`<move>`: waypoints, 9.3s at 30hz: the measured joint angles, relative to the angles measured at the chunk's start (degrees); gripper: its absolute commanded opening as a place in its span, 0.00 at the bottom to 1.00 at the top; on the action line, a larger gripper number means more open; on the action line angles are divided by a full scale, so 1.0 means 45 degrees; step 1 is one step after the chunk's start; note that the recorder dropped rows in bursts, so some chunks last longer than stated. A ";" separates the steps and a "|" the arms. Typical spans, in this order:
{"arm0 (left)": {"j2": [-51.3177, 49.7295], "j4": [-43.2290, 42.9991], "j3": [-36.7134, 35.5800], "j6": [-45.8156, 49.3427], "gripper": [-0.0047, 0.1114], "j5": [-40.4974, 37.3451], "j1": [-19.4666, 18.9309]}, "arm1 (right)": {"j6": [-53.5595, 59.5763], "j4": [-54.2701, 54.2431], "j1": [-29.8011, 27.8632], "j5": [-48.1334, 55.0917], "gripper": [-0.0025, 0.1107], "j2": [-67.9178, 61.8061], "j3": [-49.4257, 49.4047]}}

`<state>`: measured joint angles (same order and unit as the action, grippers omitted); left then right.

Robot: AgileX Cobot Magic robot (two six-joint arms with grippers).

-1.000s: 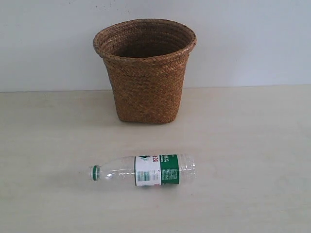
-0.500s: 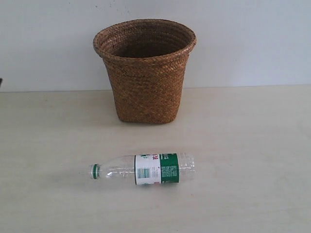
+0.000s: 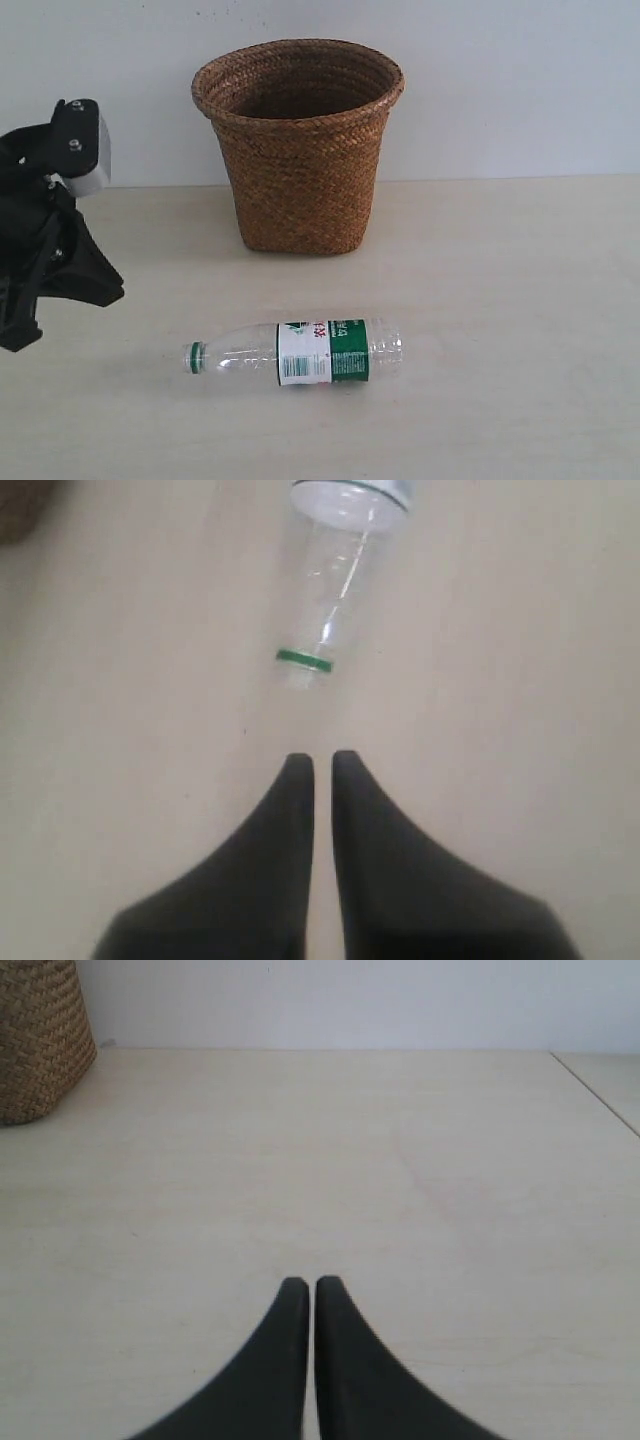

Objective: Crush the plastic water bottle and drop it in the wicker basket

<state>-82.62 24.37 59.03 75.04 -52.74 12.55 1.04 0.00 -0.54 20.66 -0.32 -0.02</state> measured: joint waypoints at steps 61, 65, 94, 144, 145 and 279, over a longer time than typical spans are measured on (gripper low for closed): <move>-0.6810 0.8944 -0.1173 1.0427 0.29 0.4638 0.0000 | -0.0101 0.0000 0.0000 0.0000 0.02 0.0000 0.0000; -0.6810 0.8881 -0.1173 1.0427 0.08 0.4755 0.0000 | -0.0101 0.0000 0.0000 0.0000 0.02 0.0000 0.0000; -0.6810 0.8854 -0.1173 1.0427 0.07 0.4755 0.0000 | 0.0188 0.0970 0.0000 -0.1936 0.02 0.0000 0.0000; -0.6810 0.8854 -0.1173 1.0427 0.07 0.4857 0.0000 | -0.8517 0.6644 0.0030 -0.6867 0.02 -1.7996 1.0241; -0.6810 0.8854 -0.1173 1.0427 0.07 0.4857 0.0000 | -0.8445 0.6857 0.0120 -0.5829 0.02 -1.8481 1.0646; -0.6809 0.8846 -0.1156 1.0424 0.07 0.4894 -0.0026 | 0.5041 -0.3782 0.8366 0.7722 0.02 -2.6043 2.0433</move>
<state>-113.26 64.17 53.83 121.95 -30.71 12.43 23.72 -17.02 37.11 55.41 -117.51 91.93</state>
